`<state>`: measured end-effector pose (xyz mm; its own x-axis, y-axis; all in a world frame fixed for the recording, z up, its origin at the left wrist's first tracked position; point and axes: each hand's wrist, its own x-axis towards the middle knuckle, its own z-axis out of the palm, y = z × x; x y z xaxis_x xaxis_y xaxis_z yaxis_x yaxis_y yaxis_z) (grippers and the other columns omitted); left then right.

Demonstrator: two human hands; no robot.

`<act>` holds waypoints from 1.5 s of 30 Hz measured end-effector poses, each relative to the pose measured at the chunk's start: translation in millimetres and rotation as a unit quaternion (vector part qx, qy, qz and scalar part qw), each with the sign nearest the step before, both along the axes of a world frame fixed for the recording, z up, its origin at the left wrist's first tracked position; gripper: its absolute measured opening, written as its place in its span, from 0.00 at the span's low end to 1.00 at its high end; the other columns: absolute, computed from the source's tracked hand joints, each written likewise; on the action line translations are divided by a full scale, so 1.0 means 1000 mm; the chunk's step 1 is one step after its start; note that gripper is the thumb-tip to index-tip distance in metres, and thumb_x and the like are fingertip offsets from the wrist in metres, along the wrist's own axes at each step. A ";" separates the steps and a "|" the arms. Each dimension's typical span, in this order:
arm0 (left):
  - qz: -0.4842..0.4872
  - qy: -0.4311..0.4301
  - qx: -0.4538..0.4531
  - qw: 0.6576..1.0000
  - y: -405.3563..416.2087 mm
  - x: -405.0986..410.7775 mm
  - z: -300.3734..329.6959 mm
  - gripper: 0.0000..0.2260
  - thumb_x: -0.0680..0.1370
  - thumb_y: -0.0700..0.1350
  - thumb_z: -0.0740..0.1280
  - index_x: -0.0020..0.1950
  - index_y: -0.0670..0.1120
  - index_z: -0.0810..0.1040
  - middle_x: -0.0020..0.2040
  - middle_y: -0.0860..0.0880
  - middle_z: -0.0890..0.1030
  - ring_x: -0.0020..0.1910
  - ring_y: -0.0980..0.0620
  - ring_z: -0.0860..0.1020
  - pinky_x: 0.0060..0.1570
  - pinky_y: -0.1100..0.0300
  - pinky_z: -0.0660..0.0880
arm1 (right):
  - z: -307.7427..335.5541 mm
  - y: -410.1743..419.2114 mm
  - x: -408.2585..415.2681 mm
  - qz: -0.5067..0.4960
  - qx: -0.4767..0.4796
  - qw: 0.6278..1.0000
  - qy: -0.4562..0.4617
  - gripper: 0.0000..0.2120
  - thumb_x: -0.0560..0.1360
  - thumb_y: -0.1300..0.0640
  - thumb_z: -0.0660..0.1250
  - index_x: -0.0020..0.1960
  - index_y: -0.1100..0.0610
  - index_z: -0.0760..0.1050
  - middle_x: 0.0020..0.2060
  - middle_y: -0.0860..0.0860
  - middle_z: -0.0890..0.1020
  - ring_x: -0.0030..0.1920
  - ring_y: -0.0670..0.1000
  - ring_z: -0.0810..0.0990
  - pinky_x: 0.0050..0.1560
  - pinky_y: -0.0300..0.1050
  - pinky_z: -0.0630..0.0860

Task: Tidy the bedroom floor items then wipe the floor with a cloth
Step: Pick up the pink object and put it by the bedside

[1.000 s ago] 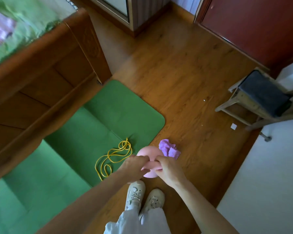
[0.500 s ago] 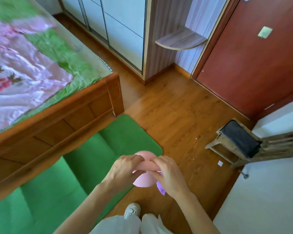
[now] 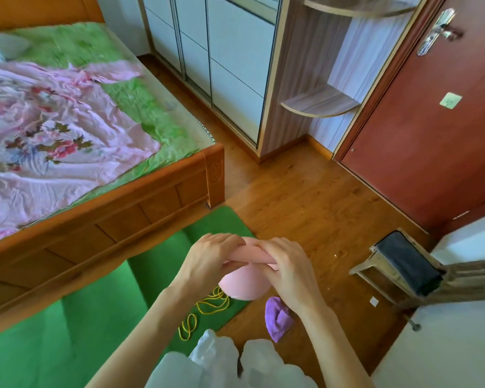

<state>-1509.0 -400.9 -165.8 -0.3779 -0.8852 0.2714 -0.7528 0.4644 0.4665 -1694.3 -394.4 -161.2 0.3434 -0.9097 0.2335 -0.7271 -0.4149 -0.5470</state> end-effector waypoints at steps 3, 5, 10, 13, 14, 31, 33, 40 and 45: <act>0.024 0.003 -0.001 1.000 0.003 0.005 0.004 0.12 0.69 0.53 0.69 0.47 0.48 0.78 0.41 0.54 0.81 0.37 0.52 0.77 0.39 0.63 0.68 | 0.002 -0.002 0.006 0.008 -0.004 1.000 0.001 0.14 0.72 0.49 0.63 0.56 0.51 0.78 0.43 0.45 0.80 0.44 0.45 0.75 0.43 0.36 0.66; 0.041 0.016 0.013 0.999 0.006 0.010 0.004 0.11 0.69 0.52 0.70 0.47 0.49 0.77 0.40 0.56 0.80 0.38 0.57 0.74 0.39 0.65 0.66 | 0.003 -0.005 0.012 0.018 0.002 1.000 -0.005 0.14 0.72 0.51 0.65 0.57 0.50 0.77 0.43 0.44 0.80 0.43 0.44 0.74 0.43 0.38 0.68; 0.084 0.034 0.041 0.995 0.009 0.026 0.007 0.10 0.65 0.45 0.72 0.44 0.49 0.76 0.38 0.56 0.79 0.35 0.55 0.74 0.40 0.73 0.61 | 0.004 -0.010 0.032 0.041 0.013 0.999 -0.003 0.15 0.71 0.49 0.66 0.57 0.48 0.78 0.43 0.43 0.80 0.44 0.45 0.76 0.45 0.36 0.68; 0.115 0.034 0.044 0.992 0.013 0.038 0.009 0.10 0.62 0.44 0.70 0.42 0.49 0.76 0.36 0.56 0.79 0.34 0.54 0.74 0.40 0.73 0.61 | 0.008 -0.011 0.048 0.045 0.003 0.999 -0.019 0.13 0.69 0.50 0.68 0.53 0.49 0.79 0.40 0.43 0.80 0.41 0.42 0.74 0.42 0.30 0.65; 0.124 0.032 0.049 0.991 0.015 0.042 0.010 0.10 0.62 0.43 0.70 0.41 0.49 0.76 0.35 0.57 0.79 0.33 0.54 0.74 0.40 0.73 0.61 | 0.010 -0.012 0.053 0.047 -0.004 0.999 -0.020 0.12 0.67 0.51 0.69 0.51 0.49 0.80 0.39 0.43 0.81 0.39 0.42 0.73 0.41 0.28 0.64; 0.462 0.078 0.050 0.882 0.114 0.043 0.032 0.10 0.61 0.42 0.67 0.41 0.49 0.78 0.36 0.56 0.80 0.35 0.53 0.74 0.38 0.66 0.65 | 0.027 -0.004 0.108 0.332 0.008 0.941 -0.062 0.10 0.68 0.50 0.67 0.49 0.45 0.79 0.39 0.42 0.81 0.40 0.44 0.76 0.44 0.36 0.66; 0.497 0.081 0.043 0.863 0.133 0.041 0.031 0.10 0.61 0.40 0.68 0.40 0.49 0.78 0.35 0.55 0.80 0.34 0.55 0.74 0.36 0.69 0.63 | 0.025 0.007 0.115 0.362 0.022 0.930 -0.060 0.10 0.68 0.52 0.68 0.49 0.47 0.81 0.39 0.42 0.82 0.40 0.44 0.76 0.43 0.37 0.66; 0.587 0.088 0.048 0.803 0.216 0.043 0.026 0.10 0.66 0.39 0.75 0.44 0.47 0.79 0.40 0.54 0.82 0.37 0.57 0.73 0.44 0.73 0.62 | 0.019 0.062 0.154 0.469 0.074 0.879 -0.040 0.12 0.67 0.52 0.69 0.49 0.49 0.82 0.41 0.43 0.83 0.40 0.39 0.73 0.46 0.31 0.64; 0.653 0.097 0.053 0.749 0.277 0.055 0.020 0.11 0.67 0.39 0.76 0.46 0.47 0.79 0.42 0.54 0.82 0.38 0.60 0.71 0.46 0.72 0.62 | 0.016 0.113 0.193 0.541 0.088 0.836 -0.020 0.13 0.65 0.54 0.70 0.49 0.51 0.82 0.42 0.46 0.84 0.42 0.45 0.79 0.49 0.32 0.64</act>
<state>-1454.0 -123.7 -145.3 0.8671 -0.4857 0.1105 -0.4454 -0.6567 0.6085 -1501.8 -281.3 -145.6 0.9828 -0.0924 0.1599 0.0429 -0.7280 -0.6842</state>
